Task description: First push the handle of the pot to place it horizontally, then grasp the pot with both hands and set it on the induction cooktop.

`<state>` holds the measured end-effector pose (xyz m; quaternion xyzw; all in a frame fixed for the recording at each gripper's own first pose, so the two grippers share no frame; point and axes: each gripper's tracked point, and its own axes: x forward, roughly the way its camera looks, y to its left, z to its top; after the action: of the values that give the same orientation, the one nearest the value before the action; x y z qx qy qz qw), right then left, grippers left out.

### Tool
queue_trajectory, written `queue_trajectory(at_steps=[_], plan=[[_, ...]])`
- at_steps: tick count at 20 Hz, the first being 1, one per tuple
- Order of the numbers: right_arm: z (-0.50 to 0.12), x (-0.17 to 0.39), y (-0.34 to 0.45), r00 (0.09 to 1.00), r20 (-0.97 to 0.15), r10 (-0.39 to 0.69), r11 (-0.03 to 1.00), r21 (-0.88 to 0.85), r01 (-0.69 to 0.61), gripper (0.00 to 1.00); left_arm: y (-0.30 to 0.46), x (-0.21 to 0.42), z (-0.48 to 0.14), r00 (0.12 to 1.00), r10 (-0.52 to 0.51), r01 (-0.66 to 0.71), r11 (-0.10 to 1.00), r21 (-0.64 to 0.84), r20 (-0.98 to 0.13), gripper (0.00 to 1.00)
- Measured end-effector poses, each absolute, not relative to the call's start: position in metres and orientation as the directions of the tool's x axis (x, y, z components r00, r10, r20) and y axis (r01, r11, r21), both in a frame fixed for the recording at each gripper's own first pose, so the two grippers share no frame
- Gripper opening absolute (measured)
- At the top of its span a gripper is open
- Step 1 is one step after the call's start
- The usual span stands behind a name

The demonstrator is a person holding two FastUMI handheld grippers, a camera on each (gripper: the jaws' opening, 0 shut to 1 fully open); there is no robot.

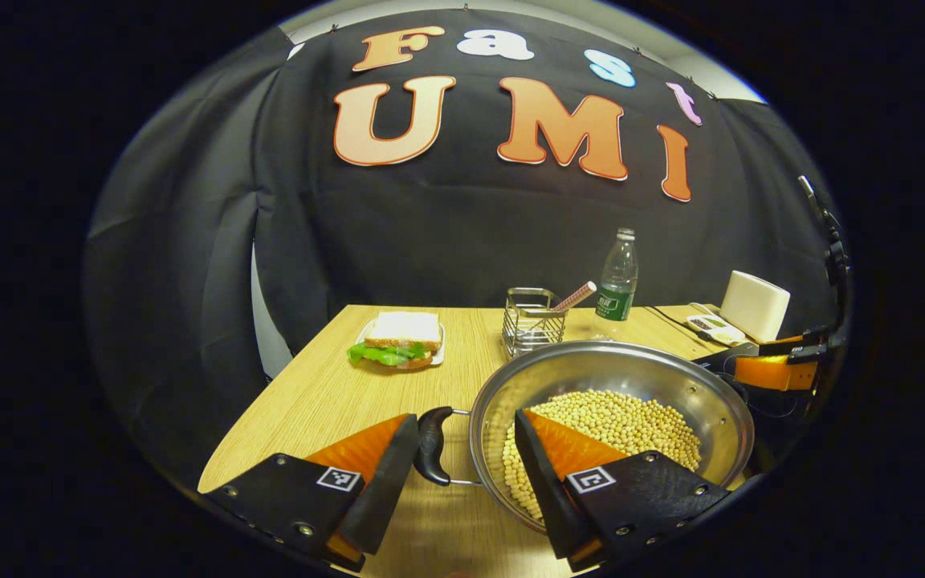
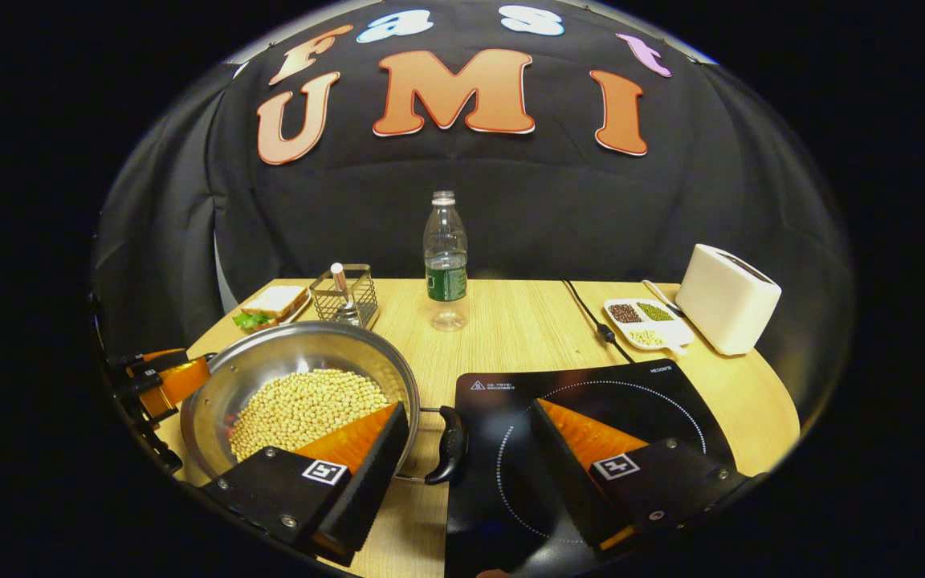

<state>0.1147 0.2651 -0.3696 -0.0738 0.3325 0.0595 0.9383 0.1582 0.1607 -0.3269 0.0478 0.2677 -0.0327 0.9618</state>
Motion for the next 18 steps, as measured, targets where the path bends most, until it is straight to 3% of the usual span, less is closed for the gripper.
queue_trajectory(at_steps=[8,18], plan=[[-0.394,0.115,0.28,0.728,-0.682,0.073,0.98,-0.085,-0.178,0.96,0.186,0.153,-0.336,0.839,0.025,0.047,0.992,0.118,-0.543,0.77],[-0.405,0.115,0.291,0.707,-0.702,0.082,0.977,-0.082,-0.195,0.96,0.174,0.158,-0.36,0.806,-0.046,0.093,0.994,0.05,-0.591,0.77]])
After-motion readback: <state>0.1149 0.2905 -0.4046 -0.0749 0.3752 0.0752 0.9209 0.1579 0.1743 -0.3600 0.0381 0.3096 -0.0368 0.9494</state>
